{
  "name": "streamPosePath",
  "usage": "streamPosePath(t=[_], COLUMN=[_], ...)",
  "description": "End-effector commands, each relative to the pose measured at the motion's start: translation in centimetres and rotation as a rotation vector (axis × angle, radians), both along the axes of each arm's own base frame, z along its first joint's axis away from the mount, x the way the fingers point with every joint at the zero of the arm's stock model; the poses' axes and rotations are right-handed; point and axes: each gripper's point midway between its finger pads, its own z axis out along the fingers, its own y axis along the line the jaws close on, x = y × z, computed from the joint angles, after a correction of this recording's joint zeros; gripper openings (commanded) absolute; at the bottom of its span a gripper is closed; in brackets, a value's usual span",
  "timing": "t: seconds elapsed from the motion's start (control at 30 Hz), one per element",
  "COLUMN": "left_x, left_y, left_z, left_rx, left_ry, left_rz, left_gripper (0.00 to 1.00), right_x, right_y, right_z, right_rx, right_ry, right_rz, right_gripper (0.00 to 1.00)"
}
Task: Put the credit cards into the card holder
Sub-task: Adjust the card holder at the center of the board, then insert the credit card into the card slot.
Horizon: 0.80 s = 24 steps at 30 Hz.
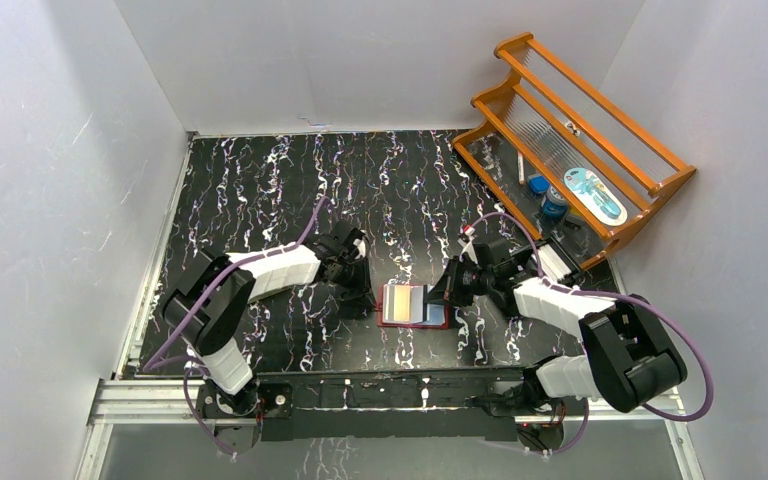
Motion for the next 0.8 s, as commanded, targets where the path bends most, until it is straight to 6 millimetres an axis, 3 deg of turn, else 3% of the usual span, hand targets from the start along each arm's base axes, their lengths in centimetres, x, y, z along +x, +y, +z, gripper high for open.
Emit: streamPosePath(t=[0.0, 0.13, 0.33, 0.77], left_x=[-1.5, -2.2, -2.7, -2.8], left_y=[1.6, 2.4, 2.9, 2.7], left_z=[0.5, 1.5, 1.4, 1.2], left_rx=[0.02, 0.009, 0.019, 0.01], left_ry=[0.009, -0.012, -0.015, 0.005], left_rz=[0.014, 0.03, 0.035, 0.047], left_gripper=[0.0, 0.0, 0.0, 0.0], right_x=[0.3, 0.2, 0.6, 1.2], right_y=[0.4, 0.6, 1.9, 1.7], right_z=[0.9, 1.5, 3.4, 1.3], right_rx=[0.049, 0.086, 0.19, 0.171], right_ry=[-0.036, -0.028, -0.058, -0.097], right_rz=[0.005, 0.022, 0.036, 0.029], right_gripper=[0.0, 0.0, 0.0, 0.0])
